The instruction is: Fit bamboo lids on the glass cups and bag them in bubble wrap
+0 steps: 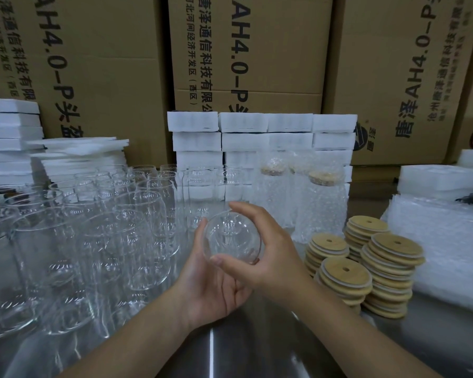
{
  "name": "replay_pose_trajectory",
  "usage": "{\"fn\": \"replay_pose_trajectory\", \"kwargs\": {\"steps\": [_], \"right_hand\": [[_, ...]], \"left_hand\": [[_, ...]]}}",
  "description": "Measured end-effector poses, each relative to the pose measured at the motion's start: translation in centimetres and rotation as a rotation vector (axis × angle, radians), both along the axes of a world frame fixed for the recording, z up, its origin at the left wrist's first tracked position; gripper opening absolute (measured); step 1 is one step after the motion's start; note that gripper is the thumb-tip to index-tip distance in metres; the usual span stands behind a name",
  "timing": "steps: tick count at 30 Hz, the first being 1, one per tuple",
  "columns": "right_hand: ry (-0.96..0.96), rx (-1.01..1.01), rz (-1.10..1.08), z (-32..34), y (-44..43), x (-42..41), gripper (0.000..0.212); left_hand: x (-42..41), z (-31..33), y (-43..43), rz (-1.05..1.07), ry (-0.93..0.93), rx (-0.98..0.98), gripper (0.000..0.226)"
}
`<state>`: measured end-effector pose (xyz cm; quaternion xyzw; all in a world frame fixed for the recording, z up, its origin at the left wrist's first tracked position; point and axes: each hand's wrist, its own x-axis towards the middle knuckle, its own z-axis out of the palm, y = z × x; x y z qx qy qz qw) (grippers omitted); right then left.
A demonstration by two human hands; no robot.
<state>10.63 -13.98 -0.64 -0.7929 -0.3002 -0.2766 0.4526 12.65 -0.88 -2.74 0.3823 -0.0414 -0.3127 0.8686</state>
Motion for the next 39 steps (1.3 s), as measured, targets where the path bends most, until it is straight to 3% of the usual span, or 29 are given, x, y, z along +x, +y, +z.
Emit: {"fn": "replay_pose_trajectory", "kwargs": {"steps": [6,20,32,39], "right_hand": [[0.029,0.251,0.029,-0.3,0.1,0.2,0.061],[0.112,0.440,0.029,-0.8,0.4,0.6,0.039],[0.051,0.448,-0.011,-0.5,0.7,0.6,0.015],[-0.066,0.315,-0.063,-0.8,0.8,0.6,0.020]], "left_hand": [[-0.4,0.3,-0.4,-0.051,-0.093,0.007,0.094],[-0.2,0.1,-0.3,-0.085,-0.067,0.106,0.100],[0.0,-0.4,-0.4,-0.045,-0.087,0.145,0.092],[0.2,-0.9,-0.8,-0.018,-0.140,0.113,0.091]]}}
